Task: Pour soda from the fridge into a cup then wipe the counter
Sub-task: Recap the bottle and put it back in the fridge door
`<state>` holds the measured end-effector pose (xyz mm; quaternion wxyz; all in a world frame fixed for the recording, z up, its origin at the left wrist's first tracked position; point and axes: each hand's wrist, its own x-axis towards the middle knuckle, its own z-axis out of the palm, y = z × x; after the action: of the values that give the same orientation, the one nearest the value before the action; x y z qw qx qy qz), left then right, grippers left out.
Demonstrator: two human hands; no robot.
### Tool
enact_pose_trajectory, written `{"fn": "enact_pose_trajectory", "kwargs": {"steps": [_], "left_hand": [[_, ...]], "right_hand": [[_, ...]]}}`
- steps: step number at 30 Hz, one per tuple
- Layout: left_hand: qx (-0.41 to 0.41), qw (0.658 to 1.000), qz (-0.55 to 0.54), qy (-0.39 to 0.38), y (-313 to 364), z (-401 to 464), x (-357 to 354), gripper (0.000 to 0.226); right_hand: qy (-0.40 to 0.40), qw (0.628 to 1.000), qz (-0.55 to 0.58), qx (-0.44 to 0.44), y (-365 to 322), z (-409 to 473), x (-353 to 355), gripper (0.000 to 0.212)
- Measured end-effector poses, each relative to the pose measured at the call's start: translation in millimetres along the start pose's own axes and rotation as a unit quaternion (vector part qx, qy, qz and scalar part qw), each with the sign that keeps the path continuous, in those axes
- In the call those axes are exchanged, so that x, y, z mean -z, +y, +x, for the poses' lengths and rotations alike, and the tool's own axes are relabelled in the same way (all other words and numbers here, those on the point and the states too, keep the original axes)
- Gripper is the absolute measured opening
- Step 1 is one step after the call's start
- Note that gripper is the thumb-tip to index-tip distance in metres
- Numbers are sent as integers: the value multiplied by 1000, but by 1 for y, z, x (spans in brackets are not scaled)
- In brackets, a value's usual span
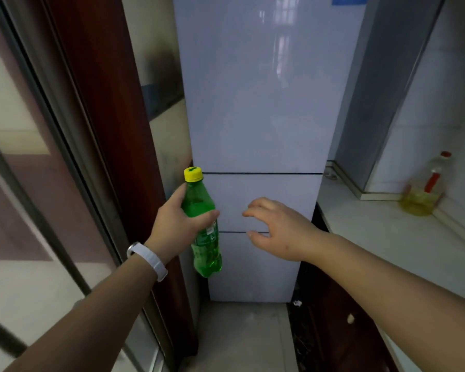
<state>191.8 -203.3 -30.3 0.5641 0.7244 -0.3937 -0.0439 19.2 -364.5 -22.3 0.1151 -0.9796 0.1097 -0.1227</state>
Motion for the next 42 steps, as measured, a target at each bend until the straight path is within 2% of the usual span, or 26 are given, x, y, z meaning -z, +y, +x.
{"fn": "enact_pose_trajectory", "kwargs": {"steps": [6, 14, 19, 24, 26, 32, 35, 42], "left_hand": [[41, 999, 2, 29, -33, 50, -2, 52], [44, 999, 3, 30, -62, 110, -11, 44], [61, 996, 12, 62, -73, 152, -21, 41], [81, 993, 33, 79, -79, 198, -31, 51], [94, 990, 24, 102, -77, 211, -37, 48], [130, 982, -10, 140, -77, 231, -47, 44], [135, 981, -14, 136, -77, 237, -47, 46], [131, 984, -31, 113, -83, 249, -44, 53]], "right_hand": [[-3, 1000, -6, -10, 19, 55, -11, 49], [-4, 1000, 1, 6, 67, 129, -30, 49], [-2, 999, 5, 51, 96, 197, -38, 50], [-20, 994, -7, 104, 133, 261, -36, 53], [-28, 991, -14, 128, 146, 287, -32, 53], [-26, 975, -80, 205, 149, 357, -15, 51], [-3, 955, -139, 262, 139, 386, -10, 46], [47, 857, -365, 361, 114, 449, -5, 26]]}}
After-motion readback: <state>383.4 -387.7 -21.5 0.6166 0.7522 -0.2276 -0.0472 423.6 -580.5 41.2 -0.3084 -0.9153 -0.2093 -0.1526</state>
